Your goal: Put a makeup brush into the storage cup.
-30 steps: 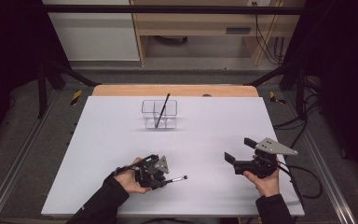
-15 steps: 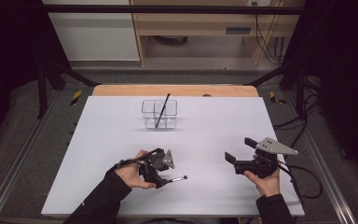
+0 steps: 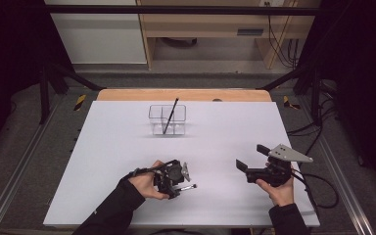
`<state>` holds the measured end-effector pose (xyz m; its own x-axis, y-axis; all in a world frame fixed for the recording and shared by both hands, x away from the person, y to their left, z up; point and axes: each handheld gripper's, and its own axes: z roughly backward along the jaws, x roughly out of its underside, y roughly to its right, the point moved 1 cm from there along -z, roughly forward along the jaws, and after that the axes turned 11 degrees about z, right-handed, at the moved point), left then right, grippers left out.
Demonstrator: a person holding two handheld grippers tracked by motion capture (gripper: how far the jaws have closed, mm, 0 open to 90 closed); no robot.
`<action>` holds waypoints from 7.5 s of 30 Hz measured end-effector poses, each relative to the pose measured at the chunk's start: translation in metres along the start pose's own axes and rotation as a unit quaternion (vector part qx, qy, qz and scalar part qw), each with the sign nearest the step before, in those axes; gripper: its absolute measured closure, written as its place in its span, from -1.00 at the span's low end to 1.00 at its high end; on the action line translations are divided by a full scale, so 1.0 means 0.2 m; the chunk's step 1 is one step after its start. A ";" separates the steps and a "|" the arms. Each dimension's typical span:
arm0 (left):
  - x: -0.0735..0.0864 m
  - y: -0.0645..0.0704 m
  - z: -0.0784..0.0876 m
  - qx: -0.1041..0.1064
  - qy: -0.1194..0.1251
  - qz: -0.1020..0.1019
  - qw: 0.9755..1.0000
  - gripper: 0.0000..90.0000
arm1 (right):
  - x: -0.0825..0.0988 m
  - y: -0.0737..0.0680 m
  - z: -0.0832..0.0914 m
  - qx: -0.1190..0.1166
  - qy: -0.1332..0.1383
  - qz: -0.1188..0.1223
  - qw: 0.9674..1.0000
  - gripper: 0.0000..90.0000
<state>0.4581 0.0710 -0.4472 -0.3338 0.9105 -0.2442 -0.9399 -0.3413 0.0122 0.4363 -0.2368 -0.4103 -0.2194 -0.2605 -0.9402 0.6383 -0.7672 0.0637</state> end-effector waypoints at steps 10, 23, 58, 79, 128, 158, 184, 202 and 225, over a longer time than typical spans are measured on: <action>-0.01 0.00 -0.03 0.011 -0.007 0.013 1.000 0.59 | 0.00 0.00 0.00 0.000 -0.001 0.000 1.000 -0.93; -0.01 0.01 -0.04 0.007 -0.013 0.026 1.000 0.77 | 0.00 0.00 0.00 0.000 -0.001 -0.001 1.000 -0.93; 0.01 0.02 0.12 -0.014 0.061 0.044 0.997 0.87 | 0.00 0.00 0.00 -0.002 0.000 0.000 1.000 -0.93; 0.09 -0.06 0.27 -0.053 0.189 0.137 0.971 0.87 | 0.00 0.00 0.01 -0.001 0.000 -0.001 1.000 -0.93; 0.16 -0.27 0.54 -0.148 0.426 0.284 0.846 0.87 | -0.01 0.01 0.01 0.002 0.002 -0.001 1.000 -0.93; 0.01 -0.53 0.63 -0.159 0.453 0.309 0.821 0.87 | 0.01 0.01 -0.01 -0.001 -0.003 -0.002 1.000 -0.93; -0.15 -0.75 0.67 -0.182 0.460 0.327 0.805 0.87 | 0.01 0.02 0.00 0.000 -0.002 -0.003 1.000 -0.93; -0.22 -0.87 0.61 -0.191 0.455 0.332 0.804 0.87 | 0.01 0.02 -0.01 0.001 -0.001 -0.005 1.000 -0.93; -0.22 -0.93 0.45 -0.193 0.436 0.332 0.814 0.87 | 0.01 0.02 -0.01 -0.002 -0.005 -0.001 1.000 -0.94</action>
<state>0.6415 0.1148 -0.3510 -0.4225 0.0417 -0.9054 -0.4241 -0.8920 0.1568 0.4405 -0.2395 -0.4134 -0.2286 -0.2644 -0.9369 0.6405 -0.7656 0.0598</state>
